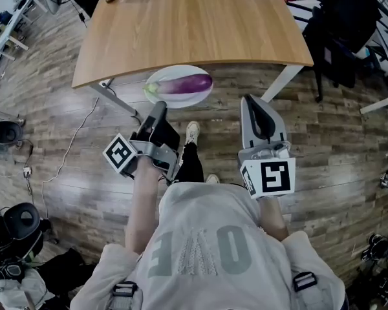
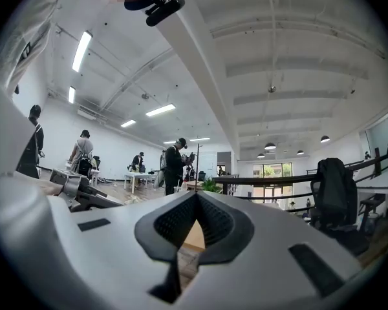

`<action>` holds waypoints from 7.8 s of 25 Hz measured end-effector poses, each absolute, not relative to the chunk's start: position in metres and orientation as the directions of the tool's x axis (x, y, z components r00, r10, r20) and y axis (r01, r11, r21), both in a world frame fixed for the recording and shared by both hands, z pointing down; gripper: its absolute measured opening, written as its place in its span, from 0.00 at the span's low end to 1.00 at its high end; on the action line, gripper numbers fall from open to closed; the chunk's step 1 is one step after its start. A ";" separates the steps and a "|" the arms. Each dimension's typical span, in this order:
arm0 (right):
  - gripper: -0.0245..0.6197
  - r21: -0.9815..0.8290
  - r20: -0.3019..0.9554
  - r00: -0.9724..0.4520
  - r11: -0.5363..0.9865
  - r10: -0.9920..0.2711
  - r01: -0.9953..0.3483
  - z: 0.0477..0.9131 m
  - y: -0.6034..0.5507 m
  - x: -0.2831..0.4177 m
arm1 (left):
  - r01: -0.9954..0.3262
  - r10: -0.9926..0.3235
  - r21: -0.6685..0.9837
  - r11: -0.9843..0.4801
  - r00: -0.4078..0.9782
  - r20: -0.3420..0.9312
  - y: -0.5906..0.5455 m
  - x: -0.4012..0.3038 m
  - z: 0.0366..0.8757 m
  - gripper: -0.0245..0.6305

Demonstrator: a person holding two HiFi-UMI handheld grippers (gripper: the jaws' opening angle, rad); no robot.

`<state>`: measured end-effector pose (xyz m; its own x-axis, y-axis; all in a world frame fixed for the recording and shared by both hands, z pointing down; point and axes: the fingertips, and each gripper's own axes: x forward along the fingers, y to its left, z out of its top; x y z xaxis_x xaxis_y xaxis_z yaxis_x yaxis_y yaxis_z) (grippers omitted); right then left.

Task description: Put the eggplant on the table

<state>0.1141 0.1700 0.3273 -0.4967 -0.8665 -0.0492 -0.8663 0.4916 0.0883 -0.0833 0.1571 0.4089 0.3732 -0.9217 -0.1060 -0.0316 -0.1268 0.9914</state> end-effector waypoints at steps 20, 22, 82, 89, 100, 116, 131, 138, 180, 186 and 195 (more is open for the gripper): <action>0.07 0.109 0.023 -0.447 0.447 -0.894 -0.888 0.316 -0.035 0.051 | -0.020 -0.875 0.989 -0.148 0.469 -0.122 -0.058 -0.128 0.393 0.08; 0.07 0.106 0.021 -0.439 0.438 -0.898 -0.893 0.311 -0.061 0.044 | -0.026 -0.867 0.987 -0.161 0.481 -0.129 -0.083 -0.134 0.386 0.08; 0.07 0.120 0.225 -0.431 0.464 -0.874 -0.878 0.371 -0.200 0.058 | -0.047 -0.870 0.988 0.150 0.468 0.154 -0.209 -0.098 0.570 0.07; 0.07 0.117 0.230 -0.415 0.448 -0.880 -0.886 0.370 -0.199 0.059 | -0.051 -0.863 0.978 0.200 0.464 0.201 -0.208 -0.100 0.586 0.07; 0.07 0.140 0.239 -0.398 0.438 -0.885 -0.888 0.374 -0.194 0.066 | -0.050 -0.858 0.971 0.232 0.460 0.228 -0.208 -0.104 0.601 0.07; 0.07 0.131 0.253 -0.385 0.426 -0.888 -0.895 0.375 -0.194 0.068 | -0.043 -0.837 0.947 0.318 0.456 0.302 -0.211 -0.106 0.606 0.07; 0.07 0.124 0.273 -0.392 0.436 -0.878 -0.891 0.382 -0.196 0.068 | -0.076 -0.804 0.914 0.399 0.450 0.389 -0.213 -0.105 0.611 0.07; 0.07 0.128 0.275 -0.387 0.432 -0.880 -0.893 0.385 -0.193 0.068 | -0.064 -0.809 0.906 0.419 0.427 0.404 -0.213 -0.107 0.609 0.07; 0.07 0.037 -0.134 -0.472 0.471 -0.871 -0.881 0.254 -0.216 0.021 | -0.972 -0.926 -0.173 -0.161 0.209 -0.314 -0.202 -0.100 0.198 0.28; 0.07 0.009 -0.185 -0.489 0.496 -0.852 -0.868 0.232 -0.205 0.014 | -0.947 -0.917 -0.247 -0.204 0.273 -0.292 -0.187 -0.071 0.190 0.06; 0.07 0.042 -0.185 -0.477 0.478 -0.859 -0.877 0.231 -0.198 0.013 | -0.920 -0.913 -0.286 -0.269 0.338 -0.228 -0.184 -0.051 0.211 0.05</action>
